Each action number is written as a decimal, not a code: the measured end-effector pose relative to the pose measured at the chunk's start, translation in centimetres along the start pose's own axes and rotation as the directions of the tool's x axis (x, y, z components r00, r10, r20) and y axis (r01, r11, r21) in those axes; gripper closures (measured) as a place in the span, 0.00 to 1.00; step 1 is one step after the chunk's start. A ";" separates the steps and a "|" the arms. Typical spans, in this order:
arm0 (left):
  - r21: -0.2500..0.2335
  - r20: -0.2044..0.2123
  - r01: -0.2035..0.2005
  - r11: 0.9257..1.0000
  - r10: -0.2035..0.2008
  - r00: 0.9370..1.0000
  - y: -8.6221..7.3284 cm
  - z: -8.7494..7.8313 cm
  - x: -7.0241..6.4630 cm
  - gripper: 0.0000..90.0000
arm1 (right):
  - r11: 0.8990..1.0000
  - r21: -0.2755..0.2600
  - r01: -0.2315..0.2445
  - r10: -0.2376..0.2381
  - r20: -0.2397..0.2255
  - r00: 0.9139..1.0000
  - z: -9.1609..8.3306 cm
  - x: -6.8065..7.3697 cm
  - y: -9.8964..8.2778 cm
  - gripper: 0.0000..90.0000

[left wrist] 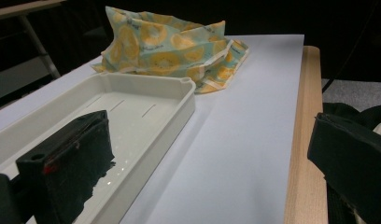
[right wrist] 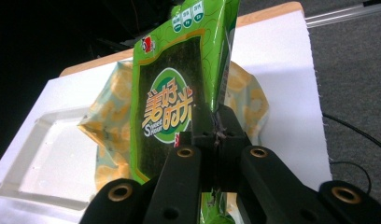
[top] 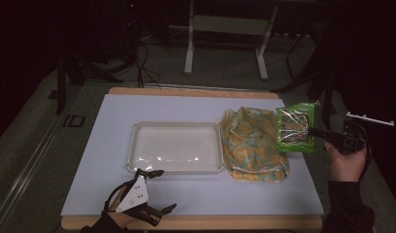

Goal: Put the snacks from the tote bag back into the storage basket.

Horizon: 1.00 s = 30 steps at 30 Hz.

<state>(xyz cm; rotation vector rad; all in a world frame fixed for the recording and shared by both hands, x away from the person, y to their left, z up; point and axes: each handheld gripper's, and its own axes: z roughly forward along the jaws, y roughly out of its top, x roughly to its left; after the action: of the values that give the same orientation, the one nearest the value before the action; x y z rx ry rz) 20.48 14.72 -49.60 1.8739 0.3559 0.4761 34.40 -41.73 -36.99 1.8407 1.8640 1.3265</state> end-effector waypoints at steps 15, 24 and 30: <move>0.003 -0.005 -0.003 1.000 0.003 1.000 0.0 -0.1 -0.1 0.01 | 0.998 0.007 0.062 -0.061 -0.043 0.997 1.0 4.1 0.9 0.99; 0.001 -0.007 -0.003 1.000 0.003 1.000 0.0 -0.1 -0.1 0.01 | 0.996 0.006 0.091 -0.090 -0.081 0.993 2.3 6.7 1.4 0.99; -0.002 -0.006 -0.002 1.000 0.002 1.000 0.0 -0.2 -0.1 0.01 | 0.994 -0.001 0.111 -0.110 -0.094 0.989 2.6 8.1 1.8 0.99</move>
<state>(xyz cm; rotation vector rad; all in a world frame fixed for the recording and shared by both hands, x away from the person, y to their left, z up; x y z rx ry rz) 20.35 14.82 -49.53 1.8717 0.3574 0.4835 35.80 -33.77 -33.72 1.6768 1.9855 1.3939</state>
